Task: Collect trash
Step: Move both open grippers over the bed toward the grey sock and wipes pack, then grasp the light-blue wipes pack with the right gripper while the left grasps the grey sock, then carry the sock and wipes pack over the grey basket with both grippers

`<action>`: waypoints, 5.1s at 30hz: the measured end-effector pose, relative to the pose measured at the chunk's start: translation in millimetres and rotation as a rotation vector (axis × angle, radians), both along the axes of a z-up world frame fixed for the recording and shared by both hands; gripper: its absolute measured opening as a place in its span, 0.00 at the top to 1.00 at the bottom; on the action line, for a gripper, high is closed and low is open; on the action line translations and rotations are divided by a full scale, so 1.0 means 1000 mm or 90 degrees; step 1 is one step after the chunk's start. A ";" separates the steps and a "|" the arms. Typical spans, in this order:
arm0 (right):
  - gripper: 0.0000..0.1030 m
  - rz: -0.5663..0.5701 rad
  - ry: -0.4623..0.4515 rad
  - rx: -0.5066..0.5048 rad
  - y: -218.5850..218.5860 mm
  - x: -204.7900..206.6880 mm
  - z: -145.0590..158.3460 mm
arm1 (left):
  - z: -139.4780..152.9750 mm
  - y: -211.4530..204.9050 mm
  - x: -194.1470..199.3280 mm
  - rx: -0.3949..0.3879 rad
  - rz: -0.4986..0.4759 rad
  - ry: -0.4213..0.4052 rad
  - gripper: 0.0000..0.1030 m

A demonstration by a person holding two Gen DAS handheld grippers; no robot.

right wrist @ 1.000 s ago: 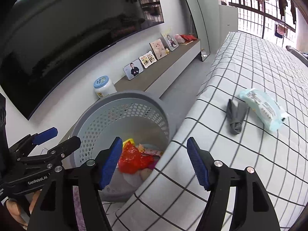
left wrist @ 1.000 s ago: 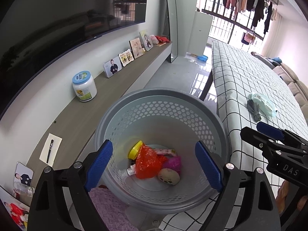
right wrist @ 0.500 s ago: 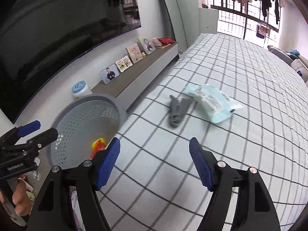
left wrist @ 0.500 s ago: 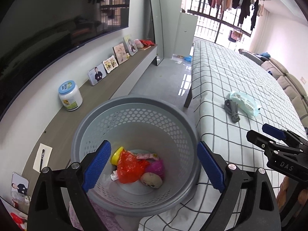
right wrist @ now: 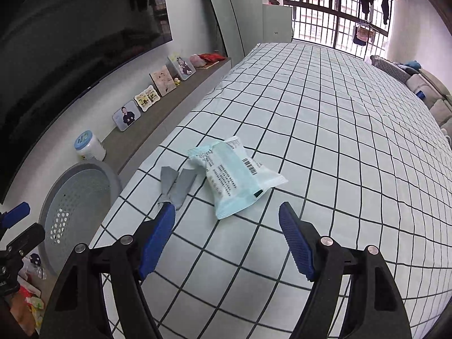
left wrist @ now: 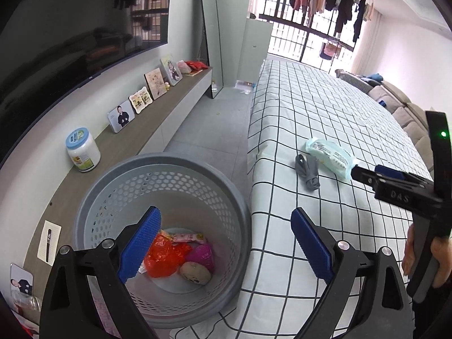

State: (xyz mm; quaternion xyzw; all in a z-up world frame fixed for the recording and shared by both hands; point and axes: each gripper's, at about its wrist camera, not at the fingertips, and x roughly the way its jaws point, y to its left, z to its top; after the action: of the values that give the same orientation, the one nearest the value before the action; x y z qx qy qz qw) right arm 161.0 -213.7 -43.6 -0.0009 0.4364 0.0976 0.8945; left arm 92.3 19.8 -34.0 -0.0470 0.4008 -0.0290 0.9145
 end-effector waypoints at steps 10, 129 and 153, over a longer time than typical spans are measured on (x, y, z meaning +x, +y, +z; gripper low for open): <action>0.29 0.028 0.031 -0.023 0.007 0.047 -0.012 | -0.008 -0.012 0.005 0.004 -0.006 0.019 0.11; 0.52 0.066 -0.020 0.032 0.046 -0.038 0.023 | -0.018 0.010 0.008 0.059 0.040 0.009 0.82; 0.52 0.252 0.009 0.028 0.201 -0.043 -0.018 | -0.046 0.118 -0.002 0.060 0.160 0.056 0.80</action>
State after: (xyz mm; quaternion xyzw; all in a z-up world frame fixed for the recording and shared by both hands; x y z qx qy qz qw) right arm 118.3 -12.5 -61.9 -0.0663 0.4318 0.2810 0.8545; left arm 90.3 138.2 -80.2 -0.0556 0.4327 0.1068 0.8935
